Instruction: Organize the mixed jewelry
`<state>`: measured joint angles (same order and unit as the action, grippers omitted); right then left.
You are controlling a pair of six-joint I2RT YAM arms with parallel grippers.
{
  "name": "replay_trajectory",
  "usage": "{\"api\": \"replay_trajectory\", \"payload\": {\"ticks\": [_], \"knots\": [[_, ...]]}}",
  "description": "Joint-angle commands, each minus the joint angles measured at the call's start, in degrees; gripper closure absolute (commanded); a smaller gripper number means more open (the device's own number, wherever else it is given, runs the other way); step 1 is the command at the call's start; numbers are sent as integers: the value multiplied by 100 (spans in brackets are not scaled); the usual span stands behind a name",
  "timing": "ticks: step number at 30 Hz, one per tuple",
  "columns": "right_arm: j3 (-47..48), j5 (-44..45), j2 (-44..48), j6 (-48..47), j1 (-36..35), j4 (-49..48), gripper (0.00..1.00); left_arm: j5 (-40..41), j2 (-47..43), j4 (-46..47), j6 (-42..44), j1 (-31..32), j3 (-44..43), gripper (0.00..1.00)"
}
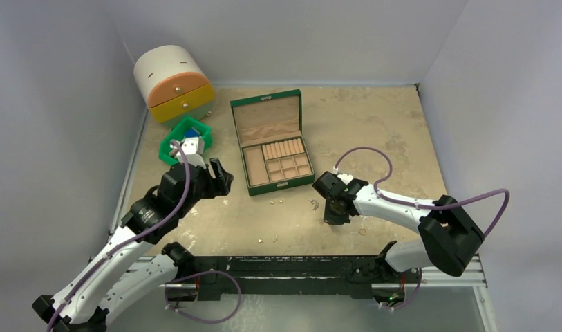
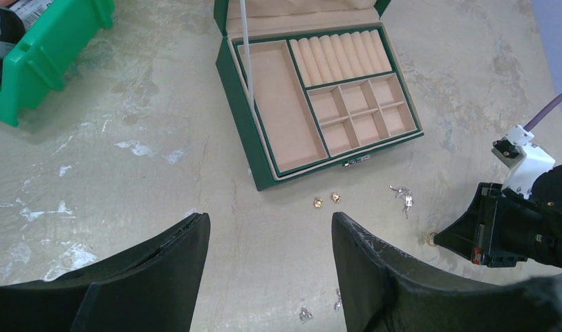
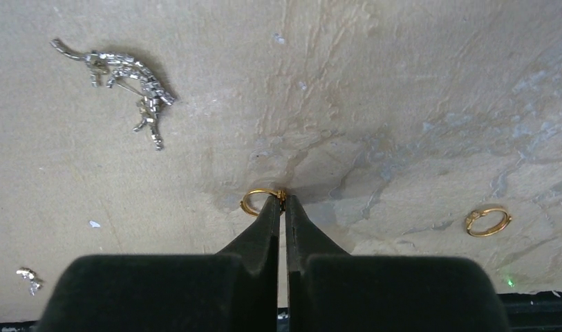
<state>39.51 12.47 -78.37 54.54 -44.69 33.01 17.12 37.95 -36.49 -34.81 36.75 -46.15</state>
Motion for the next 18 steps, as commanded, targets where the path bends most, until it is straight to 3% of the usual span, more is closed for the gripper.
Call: {"api": "replay_trajectory", "payload": {"ticks": [1,18], "knots": [[284,72,193,-445,-93,-183,100,-121,153,104,89,-32,-291,35],[2705,-62,-300,-1134,-1352,-256,100,-1894,177,1039,-936,-28,85,36]]}}
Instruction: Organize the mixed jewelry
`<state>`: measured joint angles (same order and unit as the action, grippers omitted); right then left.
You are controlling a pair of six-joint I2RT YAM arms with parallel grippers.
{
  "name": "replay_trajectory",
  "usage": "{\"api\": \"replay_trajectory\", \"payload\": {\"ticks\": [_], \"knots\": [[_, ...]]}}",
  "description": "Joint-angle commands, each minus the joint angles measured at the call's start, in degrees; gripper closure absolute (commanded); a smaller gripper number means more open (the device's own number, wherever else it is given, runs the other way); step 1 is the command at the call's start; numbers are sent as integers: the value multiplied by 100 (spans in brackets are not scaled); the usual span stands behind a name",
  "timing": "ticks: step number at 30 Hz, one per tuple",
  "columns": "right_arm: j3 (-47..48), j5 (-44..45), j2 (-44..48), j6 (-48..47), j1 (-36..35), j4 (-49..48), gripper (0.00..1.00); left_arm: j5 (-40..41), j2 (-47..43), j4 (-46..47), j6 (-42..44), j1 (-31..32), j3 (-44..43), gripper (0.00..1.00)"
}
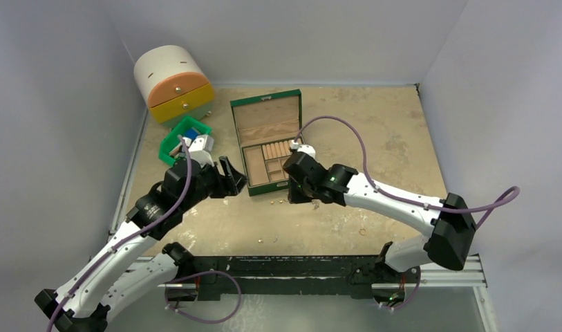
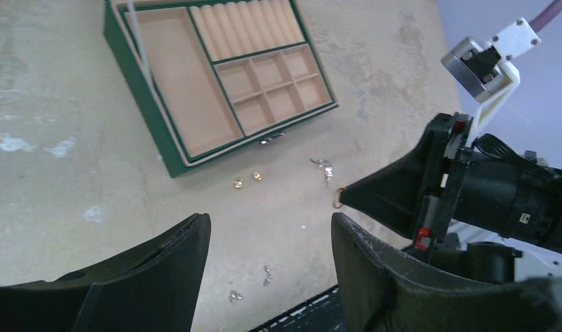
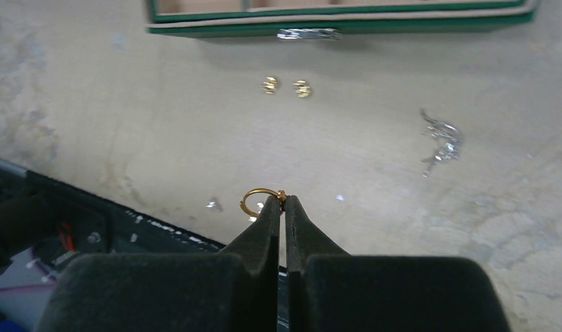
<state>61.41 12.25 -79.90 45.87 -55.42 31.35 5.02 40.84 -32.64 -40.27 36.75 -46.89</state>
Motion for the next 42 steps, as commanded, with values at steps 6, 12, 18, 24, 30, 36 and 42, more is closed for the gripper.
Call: {"api": "replay_trajectory", "payload": {"ticks": [6,12,18,24,30,36,42], "knots": [[632,-432,40,-398,-514,-626,100,-1115,-266,1006,-648,-32,448,39],[598,-711,355,-537,-584,-1050,100,-1543,-244,1303,-792,-28,585,51],[596,-907,579,-532,-592,-1338,100,-1859,-224,1485,-930,-31,668,56],[681,-909,648,-533,-599,-1273,100,-1961,-270,1500,-955,-31,686,59],[814,-951,647,-514,-597,-1300,100,-2141,-283,1587,-972,-28,748,62],[874,-1008,639,-494,-609,-1334,100,-2175,-262,1609,-969,-28,786,64],[890,-1011,629,-492,-619,-1351,100,-2180,-272,1693,-1016,-30,782,66]]}}
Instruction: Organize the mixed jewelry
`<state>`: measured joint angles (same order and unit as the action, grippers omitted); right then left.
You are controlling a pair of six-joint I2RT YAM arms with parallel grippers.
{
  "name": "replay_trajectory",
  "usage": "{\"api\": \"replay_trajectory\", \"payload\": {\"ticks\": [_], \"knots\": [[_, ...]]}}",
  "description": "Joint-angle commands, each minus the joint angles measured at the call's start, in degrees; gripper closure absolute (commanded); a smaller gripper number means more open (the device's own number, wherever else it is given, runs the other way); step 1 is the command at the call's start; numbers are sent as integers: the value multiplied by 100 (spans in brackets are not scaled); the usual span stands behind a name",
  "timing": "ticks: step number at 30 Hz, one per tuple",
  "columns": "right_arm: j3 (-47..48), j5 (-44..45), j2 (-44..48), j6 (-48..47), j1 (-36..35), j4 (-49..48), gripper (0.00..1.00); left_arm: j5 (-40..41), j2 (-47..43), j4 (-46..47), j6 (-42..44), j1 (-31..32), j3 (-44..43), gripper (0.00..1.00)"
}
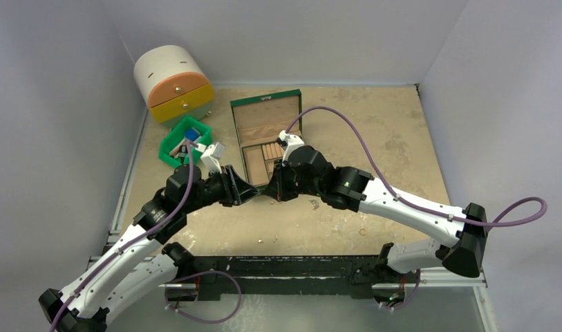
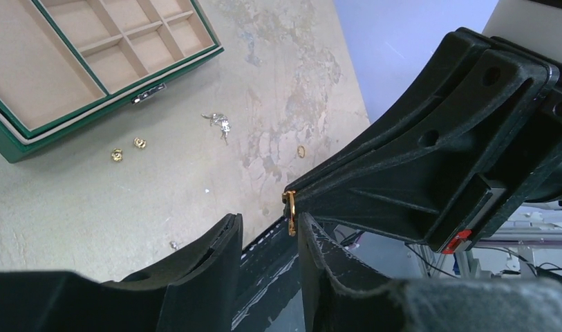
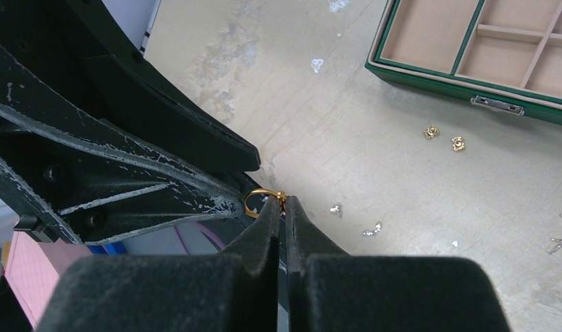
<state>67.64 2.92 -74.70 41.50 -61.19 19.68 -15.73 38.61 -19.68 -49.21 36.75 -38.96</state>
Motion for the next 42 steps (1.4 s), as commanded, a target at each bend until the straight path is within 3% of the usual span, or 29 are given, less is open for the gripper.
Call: {"api": "replay_trajectory", "payload": {"ticks": [1,13,23,30,42], "knots": [[274,-94,101,-62,-42,-192,100,-106,-55,417,-135,-28,-11,66],[402,-125,-42,-84,-97,-251,100,-149,-40,443,-176,-28,63,73],[318,-52,3,-45,-102,-322,100,-189,-51,438,-182,-29,35,99],[158,-107,163,-22,-113,-507,100,-150,-82,359,-178,-28,-27,100],[-558,-80,1226,-41,-105,-722,77,-191,-76,401,-71,-30,-337,100]]}}
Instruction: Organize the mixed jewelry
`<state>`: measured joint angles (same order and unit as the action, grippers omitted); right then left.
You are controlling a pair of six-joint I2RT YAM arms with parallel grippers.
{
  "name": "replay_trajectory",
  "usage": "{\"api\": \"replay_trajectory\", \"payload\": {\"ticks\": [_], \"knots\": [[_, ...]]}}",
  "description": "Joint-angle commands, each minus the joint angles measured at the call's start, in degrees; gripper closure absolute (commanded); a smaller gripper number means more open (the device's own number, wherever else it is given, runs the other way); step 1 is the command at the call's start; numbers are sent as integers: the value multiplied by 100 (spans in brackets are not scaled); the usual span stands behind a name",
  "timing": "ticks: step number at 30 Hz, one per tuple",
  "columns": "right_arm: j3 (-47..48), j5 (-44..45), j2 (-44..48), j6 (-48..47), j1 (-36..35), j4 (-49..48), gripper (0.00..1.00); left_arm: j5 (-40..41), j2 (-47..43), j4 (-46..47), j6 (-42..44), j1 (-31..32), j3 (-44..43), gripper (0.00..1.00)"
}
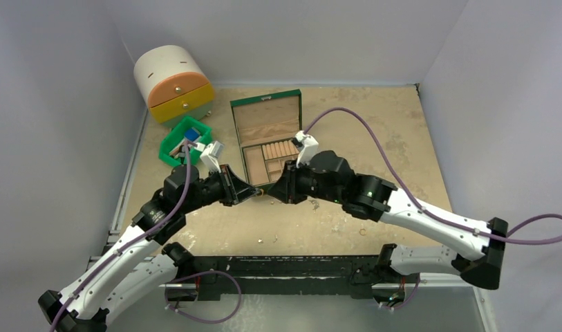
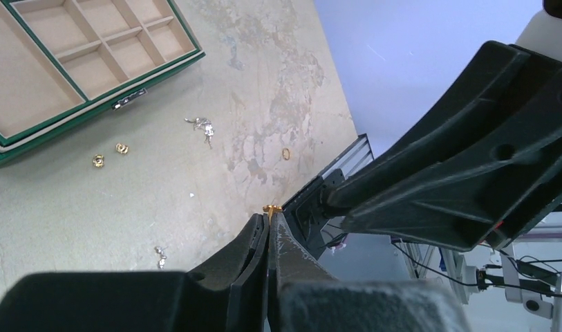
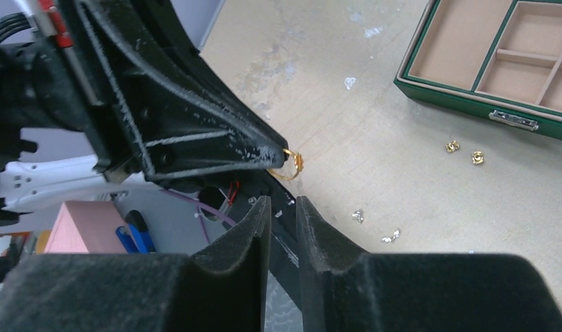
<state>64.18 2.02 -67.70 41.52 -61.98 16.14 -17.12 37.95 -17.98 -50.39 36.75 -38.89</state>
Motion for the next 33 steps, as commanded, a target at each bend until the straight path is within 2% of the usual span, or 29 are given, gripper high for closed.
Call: {"api": "replay_trajectory", "payload": {"ticks": [1,6,10,20,27,33], "knots": [[-312,-135,670,-44,-29,-388,75,-92,-8,289,23,-28,-361,100],[-609,-373,1213,-180,-25,-713,56,-609,-41,859,-237,-32,-401,100],[-611,-835,1315,-412,-16,-1002,48,-1021,-52,1020,-160,-28,-648,100],[-570,-1911,1409,-490,145,-1548,41,-2235,55,698,297,-28,-1328,100],[-639,-2667,1471,-165,273,-2329,38,-2536,12,482,483,-30,-1478,100],[-592,-2736,1381,35,282,-2501,39,-2618,-74,512,464,-30,-1549,100]]}}
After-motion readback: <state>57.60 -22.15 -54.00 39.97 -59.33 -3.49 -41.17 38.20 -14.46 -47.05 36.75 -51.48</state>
